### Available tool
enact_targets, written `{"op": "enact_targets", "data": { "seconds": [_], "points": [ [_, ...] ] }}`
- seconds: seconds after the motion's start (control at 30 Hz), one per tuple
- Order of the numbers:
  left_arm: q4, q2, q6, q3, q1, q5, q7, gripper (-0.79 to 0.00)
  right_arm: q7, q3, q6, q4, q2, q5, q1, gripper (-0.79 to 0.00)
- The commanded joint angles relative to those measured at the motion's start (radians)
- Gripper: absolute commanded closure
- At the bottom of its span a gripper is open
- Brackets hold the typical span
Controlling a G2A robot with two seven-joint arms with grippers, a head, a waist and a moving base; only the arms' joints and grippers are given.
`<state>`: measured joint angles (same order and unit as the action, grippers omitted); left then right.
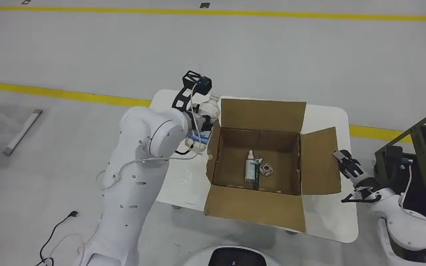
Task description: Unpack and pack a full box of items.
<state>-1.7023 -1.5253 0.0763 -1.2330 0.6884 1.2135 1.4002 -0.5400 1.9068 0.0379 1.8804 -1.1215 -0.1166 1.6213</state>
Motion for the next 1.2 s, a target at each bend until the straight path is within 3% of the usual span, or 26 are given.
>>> {"op": "enact_targets", "data": {
  "seconds": [0.0,0.2,0.23,0.27,0.3,0.33,0.4,0.63,1.0,1.03,1.07,1.1,1.13,1.17],
  "points": [
    [-0.012,0.006,-0.001,-0.017,0.011,0.026,0.017,0.0,0.0,-0.002,0.0,0.001,0.0,-0.002,0.001,0.0],
    [0.0,0.022,-0.009,-0.047,0.054,0.106,0.042,0.0,-0.002,-0.006,0.0,0.005,0.002,-0.005,0.005,0.0],
    [0.012,0.023,-0.01,-0.047,0.063,0.113,0.045,0.0,-0.004,-0.006,0.0,0.006,0.002,-0.005,0.005,-0.086],
    [0.026,0.025,-0.01,-0.044,0.071,0.132,0.048,0.0,-0.005,-0.006,0.0,0.006,0.002,-0.005,0.005,-0.332],
    [0.037,0.026,-0.009,-0.039,0.078,0.147,0.046,0.0,-0.005,-0.005,0.0,0.006,0.002,-0.004,0.005,-0.434],
    [0.053,0.028,-0.009,-0.033,0.086,0.163,0.048,0.0,-0.007,-0.005,0.0,0.008,0.003,-0.006,0.006,-0.622],
    [0.071,0.029,-0.004,-0.021,0.096,0.179,0.039,0.0,-0.01,-0.003,0.0,0.01,0.004,-0.02,0.007,-0.785],
    [0.151,0.032,-0.016,-0.008,0.128,0.187,0.025,0.0,-0.005,0.011,-0.005,0.02,0.009,-0.075,0.017,-0.785],
    [0.151,0.032,-0.016,-0.008,0.128,0.187,0.025,0.0,0.104,0.093,-0.061,0.093,0.008,-0.076,0.042,-0.785],
    [0.151,0.032,-0.016,-0.008,0.128,0.187,0.025,0.0,0.129,0.101,-0.076,0.099,0.007,-0.083,0.045,-0.742],
    [0.151,0.032,-0.016,-0.008,0.128,0.187,0.025,0.0,0.157,0.108,-0.093,0.107,0.006,-0.095,0.05,-0.385],
    [0.151,0.032,-0.016,-0.008,0.128,0.187,0.025,0.0,0.184,0.116,-0.116,0.119,0.005,-0.112,0.054,-0.16],
    [0.151,0.032,-0.016,-0.008,0.128,0.187,0.025,0.0,0.216,0.122,-0.136,0.123,0.004,-0.133,0.061,-0.012],
    [0.151,0.032,-0.016,-0.008,0.128,0.187,0.025,0.0,0.247,0.127,-0.159,0.131,0.003,-0.16,0.067,0.0]
  ]
}}
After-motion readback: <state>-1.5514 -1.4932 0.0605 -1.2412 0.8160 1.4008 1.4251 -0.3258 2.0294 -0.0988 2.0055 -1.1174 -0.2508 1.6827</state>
